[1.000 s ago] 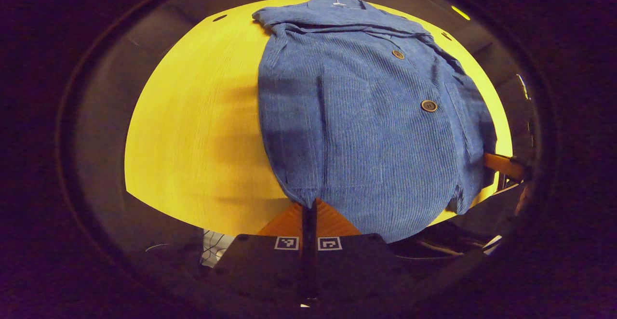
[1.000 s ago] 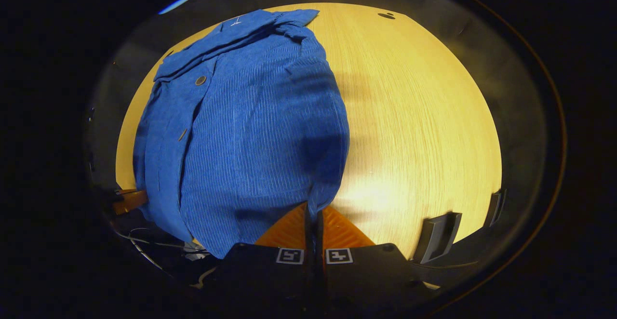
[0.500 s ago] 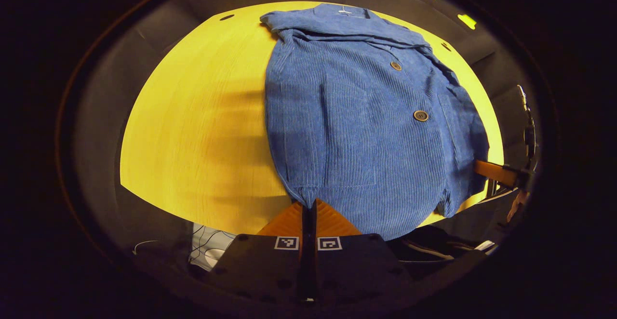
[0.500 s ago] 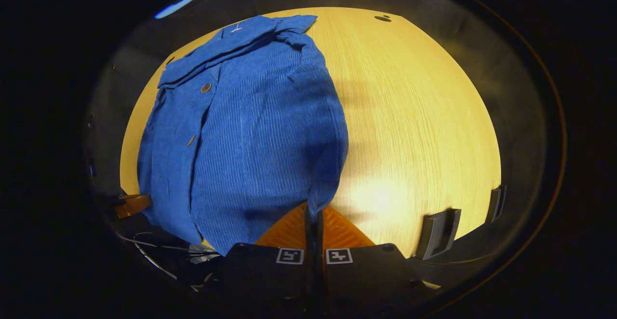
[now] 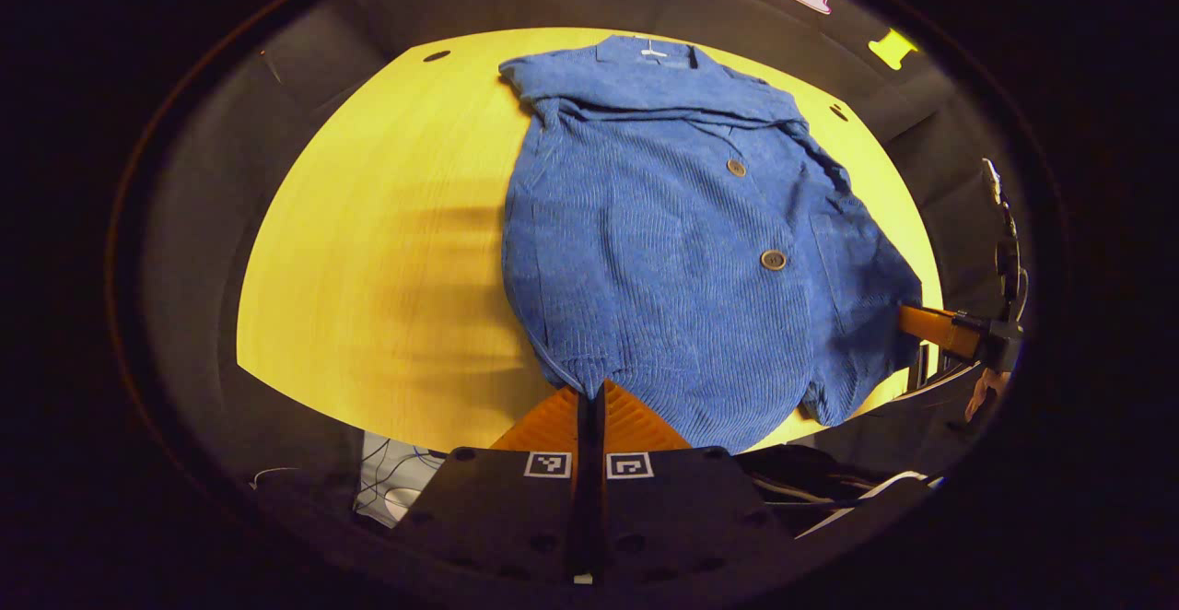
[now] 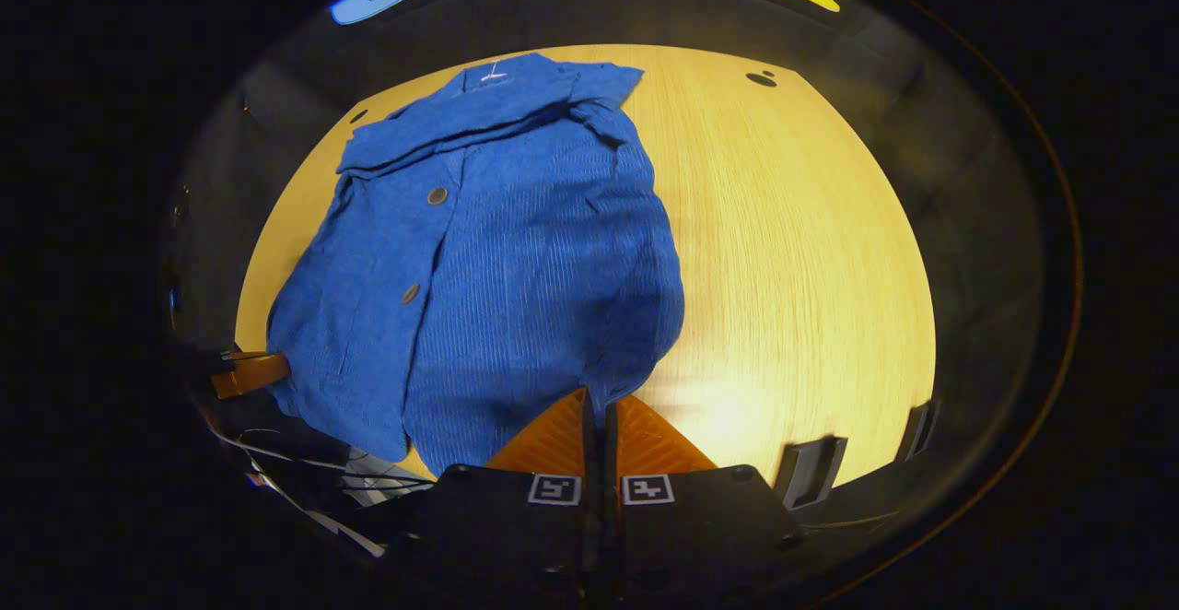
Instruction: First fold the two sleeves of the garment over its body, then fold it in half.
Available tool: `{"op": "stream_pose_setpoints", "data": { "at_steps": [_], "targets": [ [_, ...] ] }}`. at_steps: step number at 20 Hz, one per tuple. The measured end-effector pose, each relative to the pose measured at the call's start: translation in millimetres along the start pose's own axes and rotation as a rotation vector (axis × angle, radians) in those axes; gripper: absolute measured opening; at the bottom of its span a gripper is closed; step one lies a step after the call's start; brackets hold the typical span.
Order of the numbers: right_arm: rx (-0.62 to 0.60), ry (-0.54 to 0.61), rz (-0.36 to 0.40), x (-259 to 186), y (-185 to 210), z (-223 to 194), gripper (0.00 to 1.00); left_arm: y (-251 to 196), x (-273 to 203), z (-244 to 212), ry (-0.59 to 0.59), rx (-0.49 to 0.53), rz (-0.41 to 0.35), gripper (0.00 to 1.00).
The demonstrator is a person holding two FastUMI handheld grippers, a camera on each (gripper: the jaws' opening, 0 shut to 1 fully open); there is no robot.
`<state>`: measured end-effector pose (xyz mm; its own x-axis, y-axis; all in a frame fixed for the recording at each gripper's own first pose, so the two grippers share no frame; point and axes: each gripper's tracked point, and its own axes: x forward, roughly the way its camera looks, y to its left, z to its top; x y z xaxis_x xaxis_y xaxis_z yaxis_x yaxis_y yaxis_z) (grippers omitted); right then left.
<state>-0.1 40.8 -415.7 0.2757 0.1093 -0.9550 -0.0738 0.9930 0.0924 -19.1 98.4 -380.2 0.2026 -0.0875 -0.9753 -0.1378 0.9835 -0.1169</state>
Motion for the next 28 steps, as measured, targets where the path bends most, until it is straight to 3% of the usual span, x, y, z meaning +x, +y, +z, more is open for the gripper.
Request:
{"op": "stream_pose_setpoints", "data": {
  "at_steps": [18,22,28],
  "targets": [
    [-0.145,-0.203,0.093,-24,11,164,0.02,1,-63,138,-0.189,-0.074,0.019,0.0],
    [-0.155,-0.244,0.113,-14,7,213,0.02,12,-65,178,-0.198,-0.081,0.077,0.0],
    [-0.136,-0.296,0.107,-5,7,286,0.02,20,-65,245,-0.215,-0.131,0.041,0.0]
  ]
}}
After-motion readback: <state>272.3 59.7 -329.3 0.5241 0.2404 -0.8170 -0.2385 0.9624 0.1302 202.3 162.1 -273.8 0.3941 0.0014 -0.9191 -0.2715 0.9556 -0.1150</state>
